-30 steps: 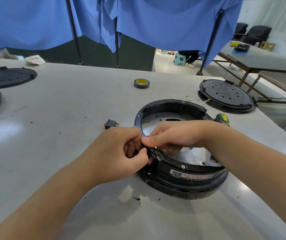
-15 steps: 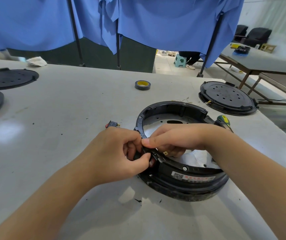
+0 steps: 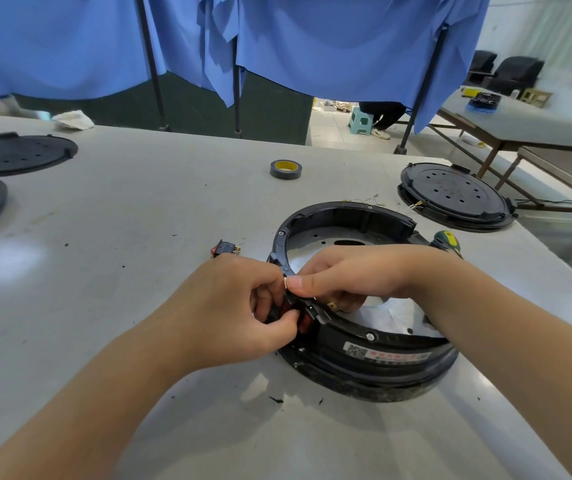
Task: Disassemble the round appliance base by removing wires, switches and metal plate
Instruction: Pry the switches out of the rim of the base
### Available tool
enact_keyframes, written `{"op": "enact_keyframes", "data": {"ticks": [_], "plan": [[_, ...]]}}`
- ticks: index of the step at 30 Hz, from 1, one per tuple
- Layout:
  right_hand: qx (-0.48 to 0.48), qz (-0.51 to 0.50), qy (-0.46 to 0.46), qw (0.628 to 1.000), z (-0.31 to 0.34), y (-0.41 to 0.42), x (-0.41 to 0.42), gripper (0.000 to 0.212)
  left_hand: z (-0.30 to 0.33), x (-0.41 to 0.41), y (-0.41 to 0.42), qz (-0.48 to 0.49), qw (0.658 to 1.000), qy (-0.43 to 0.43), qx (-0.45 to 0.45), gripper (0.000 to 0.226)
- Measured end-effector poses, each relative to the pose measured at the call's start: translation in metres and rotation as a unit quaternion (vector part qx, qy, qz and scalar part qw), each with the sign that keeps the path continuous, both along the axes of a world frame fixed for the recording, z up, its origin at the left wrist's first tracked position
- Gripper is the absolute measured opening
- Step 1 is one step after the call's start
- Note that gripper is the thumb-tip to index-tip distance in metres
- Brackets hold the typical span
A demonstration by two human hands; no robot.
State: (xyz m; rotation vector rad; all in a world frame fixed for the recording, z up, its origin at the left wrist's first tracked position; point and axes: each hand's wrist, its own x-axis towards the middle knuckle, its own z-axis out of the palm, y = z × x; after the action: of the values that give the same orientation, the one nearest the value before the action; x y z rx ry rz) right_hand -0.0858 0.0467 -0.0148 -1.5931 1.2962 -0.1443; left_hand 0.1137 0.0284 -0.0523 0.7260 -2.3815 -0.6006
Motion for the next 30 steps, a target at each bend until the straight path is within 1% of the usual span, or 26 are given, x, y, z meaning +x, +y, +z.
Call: {"op": "enact_keyframes", "data": {"ticks": [4,8,15,23,30], "plan": [[-0.001,0.01,-0.018,1.0,-0.0002,-0.001,-0.0007,0.039,-0.0008,-0.0012,-0.0003,-0.004,1.0,0.012,0.01,0.02],[0.001,0.018,-0.023,1.0,0.0002,-0.0011,-0.0011,0.045,-0.0016,-0.0024,-0.0013,-0.012,1.0,0.017,0.014,0.02],[0.011,0.028,-0.027,0.999,0.0023,-0.0003,-0.0029,0.044,-0.0033,-0.003,-0.0021,-0.013,0.999,0.025,0.032,0.022],[0.03,-0.019,-0.01,0.999,-0.0003,-0.0005,-0.0036,0.05,-0.0011,-0.0027,-0.0004,-0.013,0.999,0.018,0.03,0.025],[0.027,-0.022,-0.004,0.999,-0.0017,-0.0008,-0.0037,0.05,0.0007,-0.002,0.0008,-0.012,1.0,0.004,0.018,0.024]]}}
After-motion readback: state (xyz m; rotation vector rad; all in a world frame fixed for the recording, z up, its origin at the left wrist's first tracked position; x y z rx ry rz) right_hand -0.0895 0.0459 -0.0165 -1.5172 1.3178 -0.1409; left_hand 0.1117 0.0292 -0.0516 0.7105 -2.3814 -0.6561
